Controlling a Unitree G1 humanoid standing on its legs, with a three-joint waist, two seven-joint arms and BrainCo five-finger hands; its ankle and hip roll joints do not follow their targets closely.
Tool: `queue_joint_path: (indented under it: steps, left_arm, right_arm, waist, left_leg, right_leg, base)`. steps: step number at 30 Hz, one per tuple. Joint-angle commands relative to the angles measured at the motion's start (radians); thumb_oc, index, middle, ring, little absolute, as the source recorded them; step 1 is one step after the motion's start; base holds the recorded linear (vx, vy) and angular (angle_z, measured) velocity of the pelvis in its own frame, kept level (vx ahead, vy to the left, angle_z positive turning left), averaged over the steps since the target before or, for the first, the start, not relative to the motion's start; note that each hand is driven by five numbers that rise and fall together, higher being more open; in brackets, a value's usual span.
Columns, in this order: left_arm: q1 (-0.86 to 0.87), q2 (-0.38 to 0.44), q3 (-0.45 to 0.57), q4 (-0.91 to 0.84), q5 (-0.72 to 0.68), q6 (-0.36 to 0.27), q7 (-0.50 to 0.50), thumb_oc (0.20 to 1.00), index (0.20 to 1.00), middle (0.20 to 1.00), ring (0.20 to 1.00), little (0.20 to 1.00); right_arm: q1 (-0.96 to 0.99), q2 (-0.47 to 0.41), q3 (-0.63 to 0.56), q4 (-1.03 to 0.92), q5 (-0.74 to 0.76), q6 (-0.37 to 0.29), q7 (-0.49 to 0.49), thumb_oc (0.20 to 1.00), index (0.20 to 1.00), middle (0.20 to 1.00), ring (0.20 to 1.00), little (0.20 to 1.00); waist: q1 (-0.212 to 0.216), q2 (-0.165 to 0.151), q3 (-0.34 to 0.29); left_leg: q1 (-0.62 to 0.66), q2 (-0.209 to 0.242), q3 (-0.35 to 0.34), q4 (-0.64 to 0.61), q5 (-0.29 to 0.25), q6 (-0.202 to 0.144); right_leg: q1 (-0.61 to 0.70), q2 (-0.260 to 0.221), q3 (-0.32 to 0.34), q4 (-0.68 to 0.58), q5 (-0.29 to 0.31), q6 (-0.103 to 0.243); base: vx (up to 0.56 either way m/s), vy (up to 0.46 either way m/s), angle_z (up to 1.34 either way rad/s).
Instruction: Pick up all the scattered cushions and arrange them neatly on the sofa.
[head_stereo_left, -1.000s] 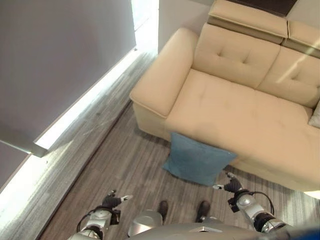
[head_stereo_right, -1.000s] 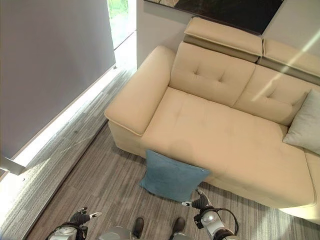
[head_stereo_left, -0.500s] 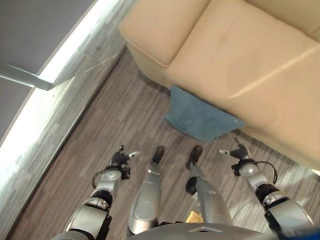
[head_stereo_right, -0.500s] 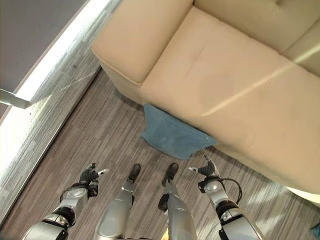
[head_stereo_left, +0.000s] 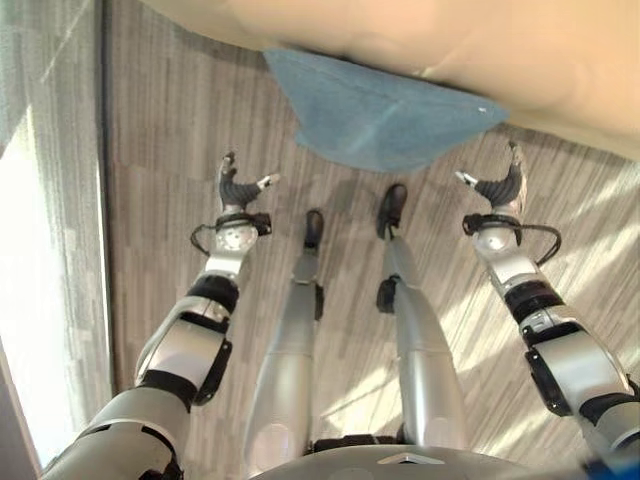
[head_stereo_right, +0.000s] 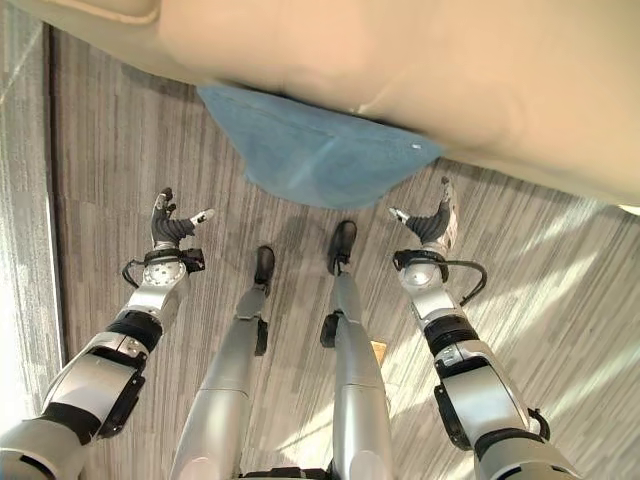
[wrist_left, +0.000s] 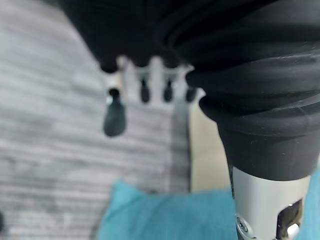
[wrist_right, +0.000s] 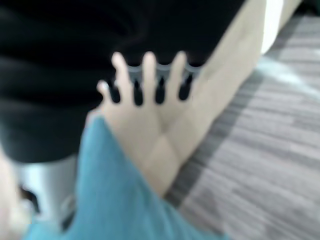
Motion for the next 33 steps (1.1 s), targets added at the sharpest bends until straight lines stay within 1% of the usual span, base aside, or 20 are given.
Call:
queue_joint_path:
  steps: [1, 2, 3, 4, 6, 9, 15, 16, 20, 25, 30, 33]
  left_arm:
    - [0.061, 0.076, 0.027, -0.001, -0.027, -0.027, 0.017, 1.000, 1.000, 1.000, 1.000, 1.000]
    - [0.017, 0.107, 0.031, 0.022, -0.038, -0.024, 0.022, 1.000, 1.000, 1.000, 1.000, 1.000]
    - [-0.020, 0.133, 0.026, 0.020, -0.035, -0.020, 0.031, 1.000, 1.000, 1.000, 1.000, 1.000]
    - [-0.059, 0.162, 0.016, 0.027, -0.028, -0.014, 0.033, 1.000, 1.000, 1.000, 1.000, 1.000]
    - [-0.133, 0.211, -0.010, 0.029, -0.026, -0.012, 0.037, 1.000, 1.000, 1.000, 1.000, 1.000]
    - [-0.171, 0.234, -0.024, 0.004, -0.033, -0.015, 0.042, 1.000, 1.000, 1.000, 1.000, 1.000]
    - [-0.230, 0.237, -0.040, -0.005, -0.017, -0.012, 0.055, 1.000, 1.000, 1.000, 1.000, 1.000]
    - [-0.250, 0.233, -0.056, -0.017, -0.006, -0.011, 0.059, 1.000, 1.000, 1.000, 1.000, 1.000]
    - [-0.287, 0.238, -0.067, -0.015, -0.004, -0.012, 0.066, 1.000, 1.000, 1.000, 1.000, 1.000]
    - [-0.378, 0.253, -0.106, -0.026, -0.041, -0.020, 0.055, 1.000, 1.000, 1.000, 1.000, 1.000]
    - [-0.449, 0.244, -0.141, -0.024, -0.059, -0.019, 0.039, 1.000, 1.000, 1.000, 1.000, 1.000]
    - [-0.502, 0.230, -0.166, -0.028, -0.112, -0.030, 0.008, 1.000, 1.000, 1.000, 1.000, 1.000]
  right_arm:
    - [0.033, -0.034, 0.009, 0.015, 0.007, -0.029, -0.045, 1.000, 1.000, 1.000, 1.000, 1.000]
    - [0.014, -0.048, 0.002, 0.032, 0.028, -0.033, -0.048, 1.000, 1.000, 1.000, 1.000, 1.000]
    - [0.002, -0.056, -0.007, 0.041, 0.058, -0.041, -0.048, 1.000, 1.000, 1.000, 1.000, 1.000]
    - [-0.015, -0.066, -0.010, 0.056, 0.106, -0.058, -0.030, 1.000, 1.000, 1.000, 1.000, 1.000]
    - [-0.063, -0.099, 0.002, 0.072, 0.164, -0.085, -0.005, 1.000, 1.000, 1.000, 1.000, 1.000]
    - [-0.087, -0.105, 0.010, 0.061, 0.186, -0.096, 0.004, 1.000, 1.000, 1.000, 1.000, 1.000]
    - [-0.124, -0.108, 0.033, 0.049, 0.177, -0.100, 0.016, 1.000, 1.000, 1.000, 1.000, 1.000]
    - [-0.142, -0.111, 0.047, 0.045, 0.168, -0.099, 0.023, 1.000, 1.000, 1.000, 1.000, 1.000]
    - [-0.176, -0.118, 0.062, 0.046, 0.159, -0.100, 0.028, 1.000, 1.000, 1.000, 1.000, 1.000]
    - [-0.257, -0.125, 0.099, 0.034, 0.165, -0.102, 0.034, 1.000, 1.000, 1.000, 1.000, 1.000]
    - [-0.319, -0.123, 0.130, 0.037, 0.167, -0.099, 0.042, 1.000, 1.000, 1.000, 1.000, 1.000]
    - [-0.382, -0.113, 0.170, 0.034, 0.168, -0.100, 0.055, 1.000, 1.000, 1.000, 1.000, 1.000]
  waist:
    - [0.007, -0.005, -0.101]
    - [-0.007, -0.011, -0.113]
    - [-0.023, -0.019, -0.105]
    - [-0.027, -0.018, -0.109]
    - [-0.040, -0.022, -0.105]
    - [-0.044, -0.020, -0.103]
    - [-0.045, -0.015, -0.112]
    - [-0.042, -0.008, -0.126]
    - [-0.041, -0.002, -0.136]
    - [-0.050, 0.008, -0.147]
    - [-0.056, 0.017, -0.140]
    - [-0.061, 0.025, -0.137]
  left_leg:
    - [0.022, 0.025, -0.078, -0.166, 0.076, -0.047]
    - [-0.014, 0.036, -0.079, -0.146, 0.039, -0.044]
    - [-0.067, 0.026, -0.071, -0.123, 0.059, -0.039]
    - [-0.091, 0.037, -0.079, -0.112, 0.024, -0.042]
    - [-0.161, 0.040, -0.082, -0.088, 0.019, -0.039]
    - [-0.207, 0.042, -0.093, -0.084, 0.023, -0.038]
    - [-0.249, 0.045, -0.091, -0.092, 0.027, -0.036]
    - [-0.255, 0.042, -0.088, -0.103, 0.032, -0.036]
    - [-0.269, 0.043, -0.088, -0.108, 0.033, -0.037]
    - [-0.306, 0.055, -0.089, -0.119, 0.040, -0.041]
    - [-0.308, 0.066, -0.084, -0.139, 0.046, -0.041]
    - [-0.306, 0.074, -0.082, -0.150, 0.048, -0.040]
  right_leg:
    - [0.008, -0.055, -0.011, 0.090, -0.139, 0.148]
    - [-0.022, -0.045, 0.004, 0.088, -0.156, 0.156]
    - [-0.070, -0.057, 0.007, 0.092, -0.132, 0.152]
    - [-0.096, -0.048, 0.018, 0.100, -0.158, 0.154]
    - [-0.155, -0.052, 0.022, 0.113, -0.164, 0.153]
    - [-0.202, -0.051, 0.022, 0.120, -0.168, 0.153]
    - [-0.252, -0.049, 0.027, 0.128, -0.183, 0.154]
    - [-0.265, -0.048, 0.027, 0.129, -0.187, 0.152]
    - [-0.285, -0.047, 0.029, 0.132, -0.192, 0.153]
    - [-0.328, -0.043, 0.029, 0.138, -0.203, 0.150]
    - [-0.344, -0.033, 0.030, 0.142, -0.212, 0.150]
    - [-0.357, -0.023, 0.031, 0.142, -0.218, 0.148]
  base:
    - [0.03, 0.181, -0.24]
    - [0.06, 0.183, -0.47]
    - [0.12, 0.171, -1.02]
    - [0.06, 0.145, -0.77]
    - [0.11, 0.114, -0.16]
    - [0.05, 0.039, -0.03]
    - [0.03, 0.058, 0.02]
    - [0.03, 0.049, 0.01]
    - [0.02, 0.033, 0.04]
    - [0.04, 0.016, -0.01]
    - [0.01, 0.002, 0.00]
    - [0.03, -0.009, -0.01]
